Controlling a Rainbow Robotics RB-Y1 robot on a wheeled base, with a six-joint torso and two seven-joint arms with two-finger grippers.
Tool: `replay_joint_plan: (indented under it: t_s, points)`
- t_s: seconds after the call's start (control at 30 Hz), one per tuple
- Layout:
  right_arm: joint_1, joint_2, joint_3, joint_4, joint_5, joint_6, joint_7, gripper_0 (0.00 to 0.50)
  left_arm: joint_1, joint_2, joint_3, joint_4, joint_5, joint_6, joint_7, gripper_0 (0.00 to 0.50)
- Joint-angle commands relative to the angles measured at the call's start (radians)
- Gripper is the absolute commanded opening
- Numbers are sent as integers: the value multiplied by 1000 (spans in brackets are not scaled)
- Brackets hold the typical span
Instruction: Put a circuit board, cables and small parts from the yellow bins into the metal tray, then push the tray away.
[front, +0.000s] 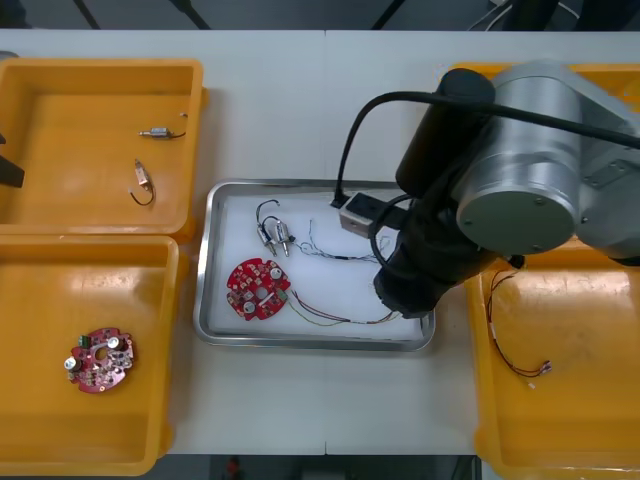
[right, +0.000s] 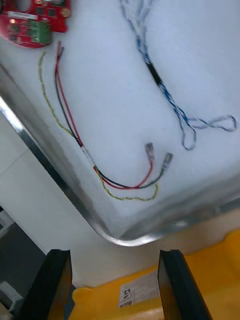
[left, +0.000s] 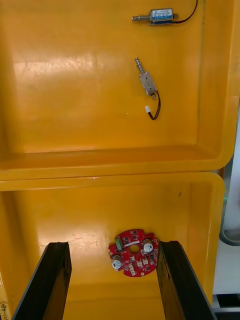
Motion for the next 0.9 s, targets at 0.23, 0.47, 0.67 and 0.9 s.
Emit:
replay_joint_plan:
  t_s: [0.23,0.47,0.67,0.9]
  points:
    - [-93,146,133,73,98,-22,238,500,183,53,83,-10,2,-67,141,500]
    - [-97,189,243,73,201,-76,282,500,231,70,80,-8,35,-88,159,500]
    - [-95,222,346,73,293,-117,276,500,301,68,81,-47,16,-128,168,500]
    - [-72,267,437,73,412,-117,259,500,315,68,52,-68,18,-120,173,500]
